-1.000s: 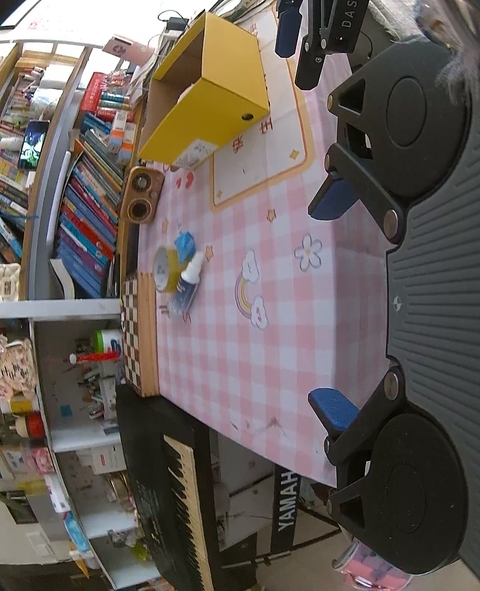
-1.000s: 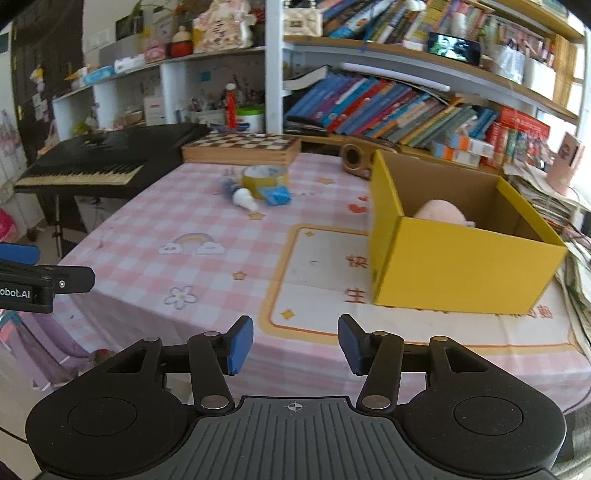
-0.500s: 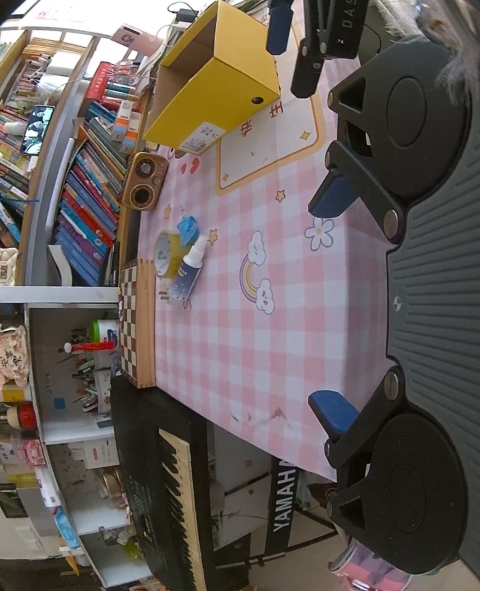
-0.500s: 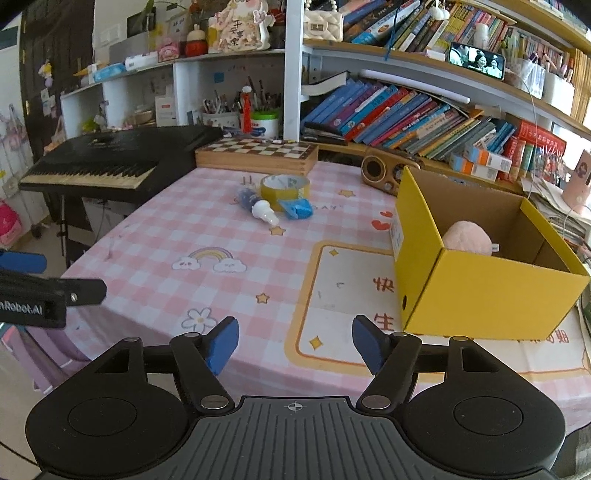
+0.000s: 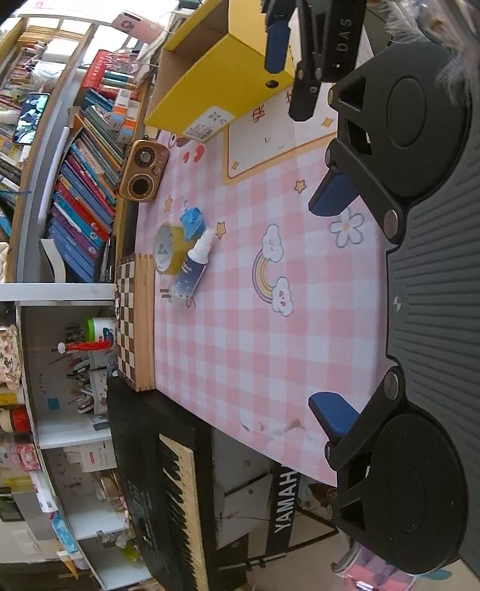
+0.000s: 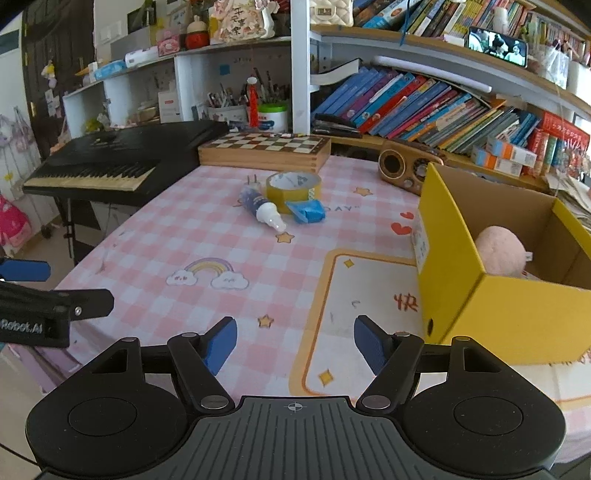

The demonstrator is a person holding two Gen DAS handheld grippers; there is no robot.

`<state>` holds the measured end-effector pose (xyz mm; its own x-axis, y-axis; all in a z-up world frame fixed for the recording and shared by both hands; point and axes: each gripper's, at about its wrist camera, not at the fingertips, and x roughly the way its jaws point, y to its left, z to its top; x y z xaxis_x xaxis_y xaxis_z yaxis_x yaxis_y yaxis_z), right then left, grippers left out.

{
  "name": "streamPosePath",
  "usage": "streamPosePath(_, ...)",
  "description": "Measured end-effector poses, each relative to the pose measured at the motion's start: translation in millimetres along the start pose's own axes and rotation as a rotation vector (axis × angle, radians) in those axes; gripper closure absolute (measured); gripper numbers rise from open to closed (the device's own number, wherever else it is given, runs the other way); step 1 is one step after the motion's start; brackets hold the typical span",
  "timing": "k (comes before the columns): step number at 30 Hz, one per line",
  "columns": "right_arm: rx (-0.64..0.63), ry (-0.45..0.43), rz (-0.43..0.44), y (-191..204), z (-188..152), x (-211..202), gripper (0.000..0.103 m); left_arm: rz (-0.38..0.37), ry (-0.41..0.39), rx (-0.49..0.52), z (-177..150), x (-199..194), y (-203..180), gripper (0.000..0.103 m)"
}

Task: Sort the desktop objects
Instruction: 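Move both tools toward the glue bottle and blue pouch beside the tape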

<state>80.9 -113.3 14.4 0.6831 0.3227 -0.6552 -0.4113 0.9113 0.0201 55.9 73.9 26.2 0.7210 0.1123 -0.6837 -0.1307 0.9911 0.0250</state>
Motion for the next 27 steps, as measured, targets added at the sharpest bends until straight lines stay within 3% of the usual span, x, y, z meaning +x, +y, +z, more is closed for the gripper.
streamPosePath(27,-0.015,0.026,0.088,-51.3,103.6,128.6,0.031,0.042,0.007,-0.065,110.1,122.5,-21.5,0.001)
